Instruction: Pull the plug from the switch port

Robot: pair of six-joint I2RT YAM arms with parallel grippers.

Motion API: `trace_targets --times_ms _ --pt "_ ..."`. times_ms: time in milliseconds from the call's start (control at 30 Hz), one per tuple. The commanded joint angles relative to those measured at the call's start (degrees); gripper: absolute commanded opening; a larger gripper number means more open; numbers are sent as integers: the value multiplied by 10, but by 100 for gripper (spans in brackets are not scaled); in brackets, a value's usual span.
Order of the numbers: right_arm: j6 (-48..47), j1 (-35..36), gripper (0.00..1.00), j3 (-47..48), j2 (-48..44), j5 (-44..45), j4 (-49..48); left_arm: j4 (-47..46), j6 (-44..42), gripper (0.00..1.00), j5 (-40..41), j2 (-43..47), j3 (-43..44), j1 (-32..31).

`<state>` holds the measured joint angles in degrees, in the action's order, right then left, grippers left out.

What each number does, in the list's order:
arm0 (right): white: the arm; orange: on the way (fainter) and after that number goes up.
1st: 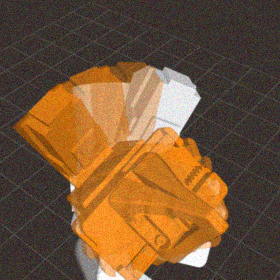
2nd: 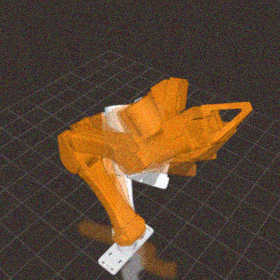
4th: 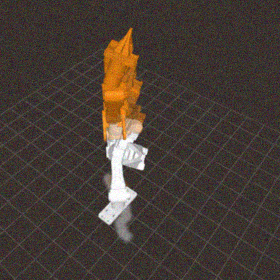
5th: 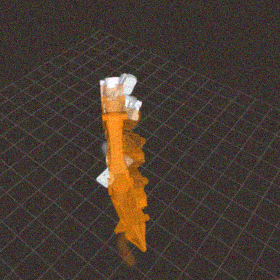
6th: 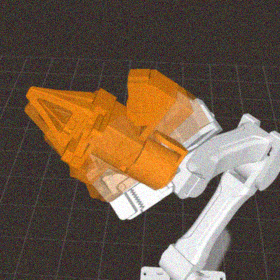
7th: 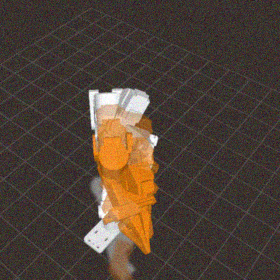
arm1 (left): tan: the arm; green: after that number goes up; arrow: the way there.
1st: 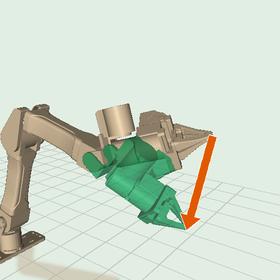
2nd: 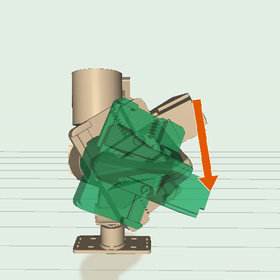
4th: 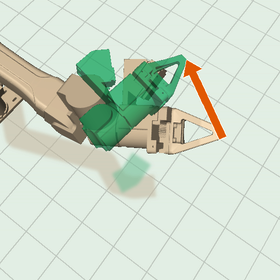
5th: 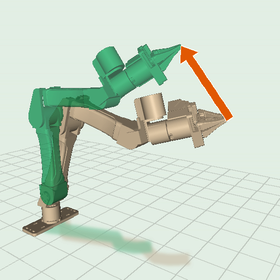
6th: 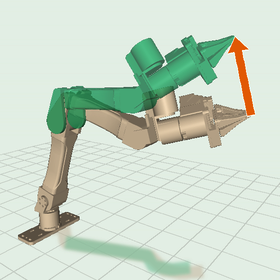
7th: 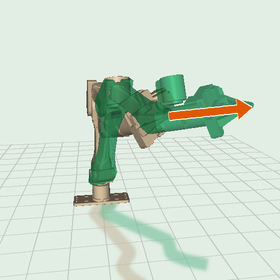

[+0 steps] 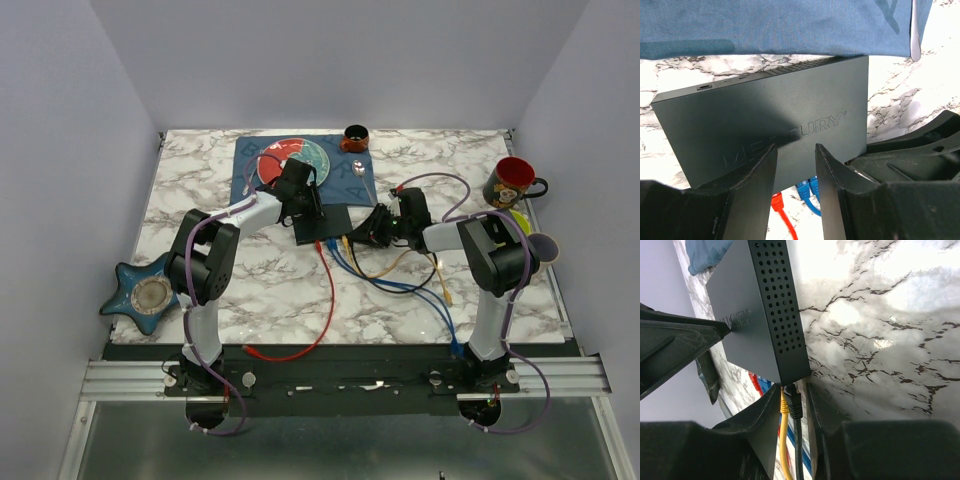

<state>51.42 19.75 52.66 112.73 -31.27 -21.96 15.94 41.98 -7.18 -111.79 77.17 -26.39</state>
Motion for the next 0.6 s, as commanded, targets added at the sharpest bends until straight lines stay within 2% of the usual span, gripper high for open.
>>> trace_targets --times_ms 0,133,400,500,567 --pt "-6 -6 33 -2 18 7 9 26 -8 50 -7 -12 -13 3" --pt "-11 -6 27 -1 17 5 10 27 -8 50 -7 -12 -14 3" --pt "-22 -6 2 -3 14 0 15 24 -5 50 -9 -9 -16 3" --pt "-29 -6 1 -2 13 -3 21 4 9 50 -32 1 -28 2" --pt "-36 -6 1 2 12 -3 31 -47 39 50 -72 21 -60 -1"
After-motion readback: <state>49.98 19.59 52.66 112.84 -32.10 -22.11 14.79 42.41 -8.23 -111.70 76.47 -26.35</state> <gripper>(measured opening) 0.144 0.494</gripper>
